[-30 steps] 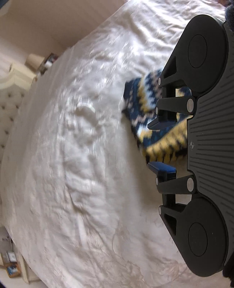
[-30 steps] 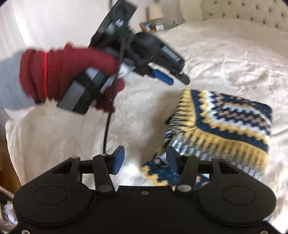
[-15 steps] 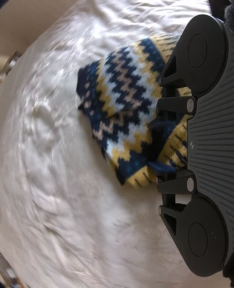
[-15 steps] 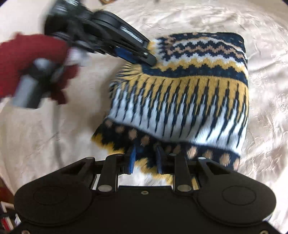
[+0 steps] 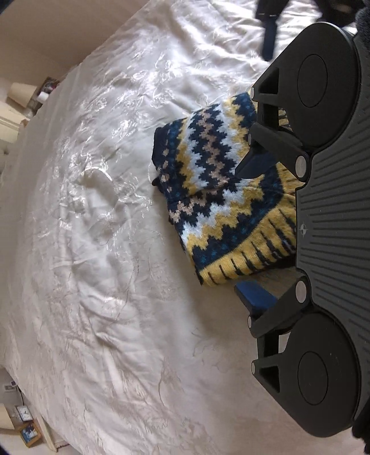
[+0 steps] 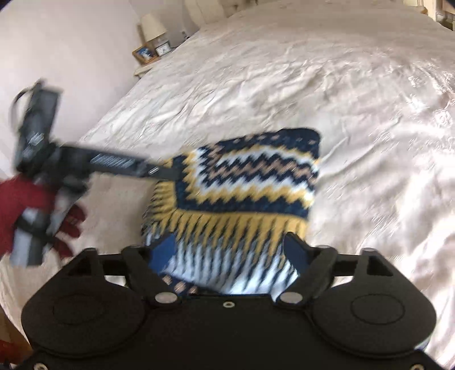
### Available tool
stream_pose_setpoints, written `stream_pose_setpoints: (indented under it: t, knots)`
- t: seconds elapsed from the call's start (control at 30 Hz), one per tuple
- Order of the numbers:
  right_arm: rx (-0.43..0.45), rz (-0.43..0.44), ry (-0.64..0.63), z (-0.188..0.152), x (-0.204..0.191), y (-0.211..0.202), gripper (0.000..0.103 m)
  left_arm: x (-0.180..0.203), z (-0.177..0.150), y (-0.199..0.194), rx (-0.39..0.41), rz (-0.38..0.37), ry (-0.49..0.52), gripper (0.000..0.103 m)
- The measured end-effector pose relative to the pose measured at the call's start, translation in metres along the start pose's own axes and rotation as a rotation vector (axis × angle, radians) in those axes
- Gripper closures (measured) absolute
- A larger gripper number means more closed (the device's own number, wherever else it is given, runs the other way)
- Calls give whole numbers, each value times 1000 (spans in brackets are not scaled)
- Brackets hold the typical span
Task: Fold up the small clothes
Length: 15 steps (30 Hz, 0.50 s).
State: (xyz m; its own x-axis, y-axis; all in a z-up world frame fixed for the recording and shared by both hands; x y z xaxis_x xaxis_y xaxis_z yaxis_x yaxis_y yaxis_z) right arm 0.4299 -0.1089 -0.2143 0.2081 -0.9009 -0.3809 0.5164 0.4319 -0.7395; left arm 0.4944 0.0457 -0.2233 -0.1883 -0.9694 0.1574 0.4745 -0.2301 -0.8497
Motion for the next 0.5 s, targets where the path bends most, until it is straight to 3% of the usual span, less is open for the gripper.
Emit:
stream_pose_setpoints:
  t: [0.17,0.5]
  knots:
    - [12,23,66,18,24,13,1,-9,-14,-18,11,10,-56,19]
    - [-21,60,185,34,67,39,1,7,-89,-30,-58,-66,-133,16]
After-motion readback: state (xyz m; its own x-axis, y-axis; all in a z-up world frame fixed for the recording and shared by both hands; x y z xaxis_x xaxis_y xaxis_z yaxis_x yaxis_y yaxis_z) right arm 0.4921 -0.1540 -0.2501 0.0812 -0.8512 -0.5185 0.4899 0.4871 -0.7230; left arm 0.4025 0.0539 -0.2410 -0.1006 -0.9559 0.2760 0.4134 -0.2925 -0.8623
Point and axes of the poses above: each gripper's, at about its wrist camera, not at the fingertips, and y roughly the way its jaws point, x to its right, z to its top, the point moved 10 cm from there along y, roughly the way its jaws point
